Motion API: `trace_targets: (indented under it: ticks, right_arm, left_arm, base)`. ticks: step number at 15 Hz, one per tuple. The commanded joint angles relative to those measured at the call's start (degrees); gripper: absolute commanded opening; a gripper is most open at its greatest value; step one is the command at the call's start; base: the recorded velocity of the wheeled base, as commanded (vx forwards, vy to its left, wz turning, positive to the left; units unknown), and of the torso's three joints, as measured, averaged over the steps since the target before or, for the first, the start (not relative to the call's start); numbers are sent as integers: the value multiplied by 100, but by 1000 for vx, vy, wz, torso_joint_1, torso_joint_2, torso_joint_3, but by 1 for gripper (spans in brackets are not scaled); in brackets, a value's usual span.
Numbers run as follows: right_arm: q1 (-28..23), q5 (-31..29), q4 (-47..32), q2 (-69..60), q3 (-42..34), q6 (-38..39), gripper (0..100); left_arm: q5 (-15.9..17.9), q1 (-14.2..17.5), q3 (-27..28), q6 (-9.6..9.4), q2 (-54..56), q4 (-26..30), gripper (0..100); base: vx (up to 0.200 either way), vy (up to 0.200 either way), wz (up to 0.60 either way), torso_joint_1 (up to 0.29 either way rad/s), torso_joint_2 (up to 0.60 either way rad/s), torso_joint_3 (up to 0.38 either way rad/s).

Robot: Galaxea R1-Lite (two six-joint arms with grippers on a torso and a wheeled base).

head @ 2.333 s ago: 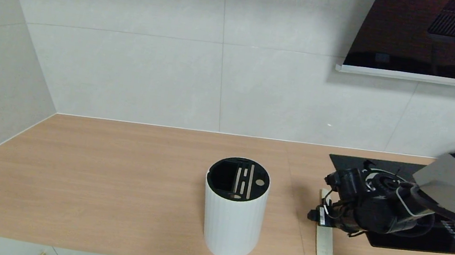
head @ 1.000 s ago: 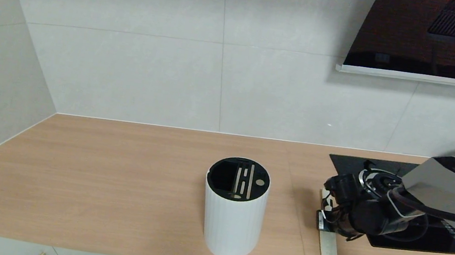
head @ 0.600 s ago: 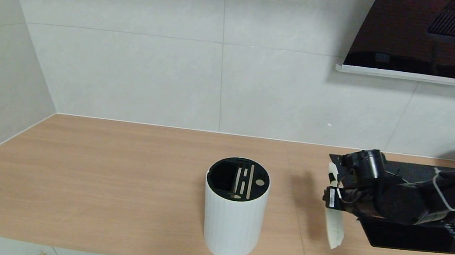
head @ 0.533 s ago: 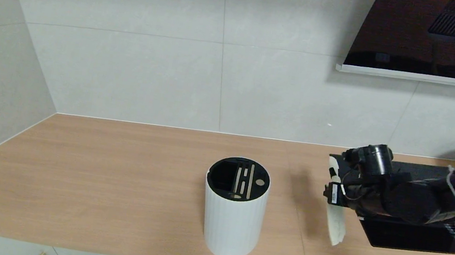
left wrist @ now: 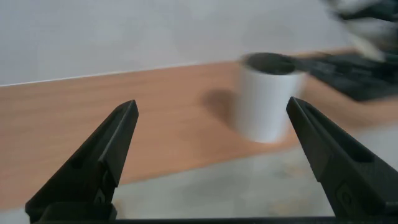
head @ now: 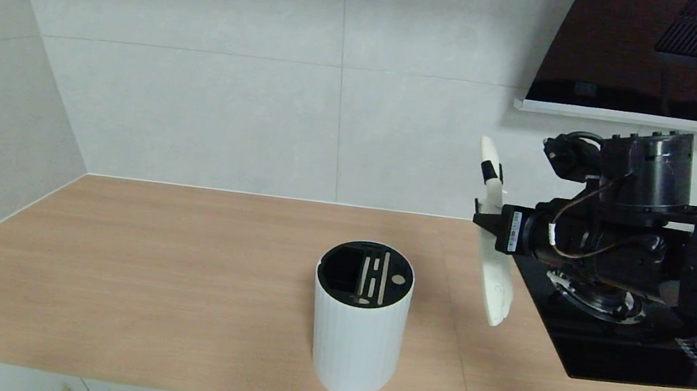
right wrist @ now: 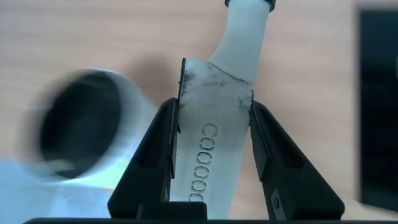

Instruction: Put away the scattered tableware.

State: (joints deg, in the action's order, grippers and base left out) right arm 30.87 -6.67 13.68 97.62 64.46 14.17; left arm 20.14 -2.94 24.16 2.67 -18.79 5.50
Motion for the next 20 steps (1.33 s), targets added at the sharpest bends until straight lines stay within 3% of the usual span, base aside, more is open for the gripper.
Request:
trace_targets:
  ticks: [1,2,4,5,7,9,10,11,14,20]
  right_arm:
    - [526,-10,3,-217,58,-2,0]
    - [737,-36,3,-244,-39,7,0]
    - [1071,-212,3,-314,-171,7,0]
    - [1325,-423,38,-323,-268,-2,0]
    - [1659,-660,47,-367,-356,7,0]
    - [1897,-819,47,-384,-443,16,0]
    - [2029,-986,56,-393,-452,16,0]
    - [2231,-1153,56,-402,-452,16,0]
    - [2626,-1311,74,-419,-452,42,0]
    - [3391,-1372,214,-94,-479,60,0]
  left_arm:
    - [1106,-313,1433,129,-2736,-31,100]
    - [1150,-559,1565,234,-3140,-216,100]
    - [1150,-1376,1539,981,-3826,-1086,100]
    - [1150,-1807,1407,1667,-4230,-1859,100]
    - [1150,-2044,1073,2484,-4757,-3134,100]
    - [1159,-2343,774,3134,-5003,-4162,100]
    - [1159,-2475,722,3372,-5100,-4408,100]
    - [1150,-2545,730,3477,-5223,-4461,100]
    - [1027,-2571,774,3495,-5750,-4487,100]
    - [-142,-3072,836,3468,-6401,-5120,100]
  base:
    - [0,0,0,0,0,0]
    - [0,0,0,0,0,0]
    - [0,0,0,0,0,0]
    - [0,0,0,0,0,0]
    - [0,0,0,0,0,0]
    - [0,0,0,0,0,0]
    - [0,0,0,0,0,0]
    - [0,0,0,0,0,0]
    - [0,0,0,0,0,0]
    - [0,0,0,0,0,0]
